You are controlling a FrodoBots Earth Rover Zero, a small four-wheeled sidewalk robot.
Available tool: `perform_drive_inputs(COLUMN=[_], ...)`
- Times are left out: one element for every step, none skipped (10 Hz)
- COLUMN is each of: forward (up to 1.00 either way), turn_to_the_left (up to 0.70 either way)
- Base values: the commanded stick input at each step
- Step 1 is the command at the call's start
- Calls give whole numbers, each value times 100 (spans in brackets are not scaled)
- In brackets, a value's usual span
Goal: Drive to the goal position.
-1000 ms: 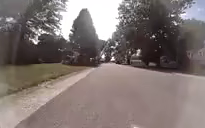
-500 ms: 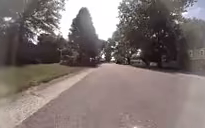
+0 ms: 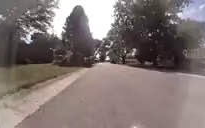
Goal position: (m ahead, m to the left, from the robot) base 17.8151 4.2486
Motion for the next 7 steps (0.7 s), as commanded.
perform_drive_inputs(forward=[100, 100, 100, 100, 100, 100, 100], turn_to_the_left=[0, 0, 0, 0, 0, 0, 0])
